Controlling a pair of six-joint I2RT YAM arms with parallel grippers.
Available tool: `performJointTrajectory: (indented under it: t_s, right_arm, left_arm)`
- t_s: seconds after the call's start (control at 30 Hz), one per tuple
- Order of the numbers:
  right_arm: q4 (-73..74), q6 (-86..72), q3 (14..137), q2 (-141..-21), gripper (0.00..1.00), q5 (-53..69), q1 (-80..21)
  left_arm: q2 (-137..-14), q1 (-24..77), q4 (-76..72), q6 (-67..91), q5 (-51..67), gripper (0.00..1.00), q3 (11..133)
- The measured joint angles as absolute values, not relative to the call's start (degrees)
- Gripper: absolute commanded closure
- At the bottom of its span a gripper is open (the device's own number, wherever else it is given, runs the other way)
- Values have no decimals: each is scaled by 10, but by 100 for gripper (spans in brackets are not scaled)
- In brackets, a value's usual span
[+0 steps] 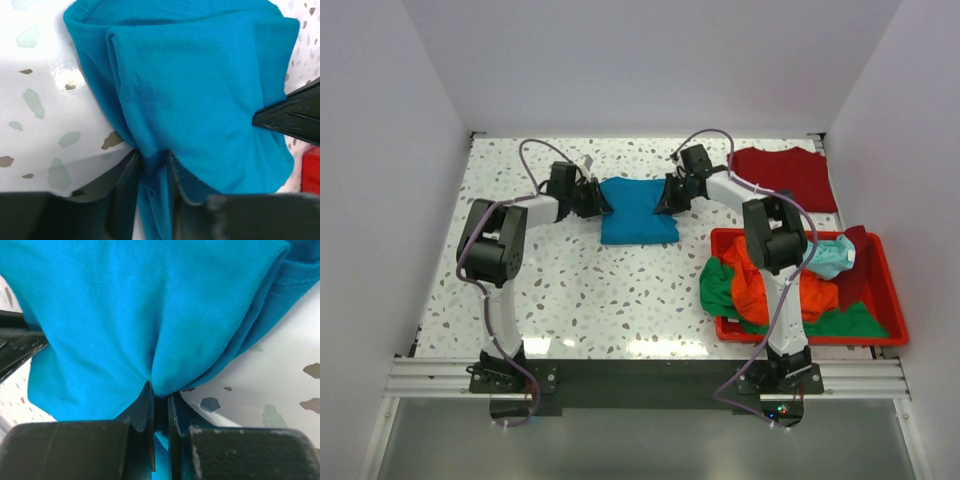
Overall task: Fold and stack the t-shirts
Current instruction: Neatly place the folded tshirt to the corner
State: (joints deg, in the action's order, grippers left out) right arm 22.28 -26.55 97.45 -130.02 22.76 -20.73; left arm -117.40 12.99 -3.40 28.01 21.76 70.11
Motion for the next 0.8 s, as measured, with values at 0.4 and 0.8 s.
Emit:
performJointTrajectory:
  t_s: [0.4, 0.8]
  right_arm:
    - [338, -186, 1040, -1299, 100, 103, -206]
    - [471, -77, 1158, -1299, 100, -17, -136]
  left_arm:
    - [-1109, 136, 30, 267, 195, 39, 679]
    - [-945, 136, 49, 256, 173, 32, 596]
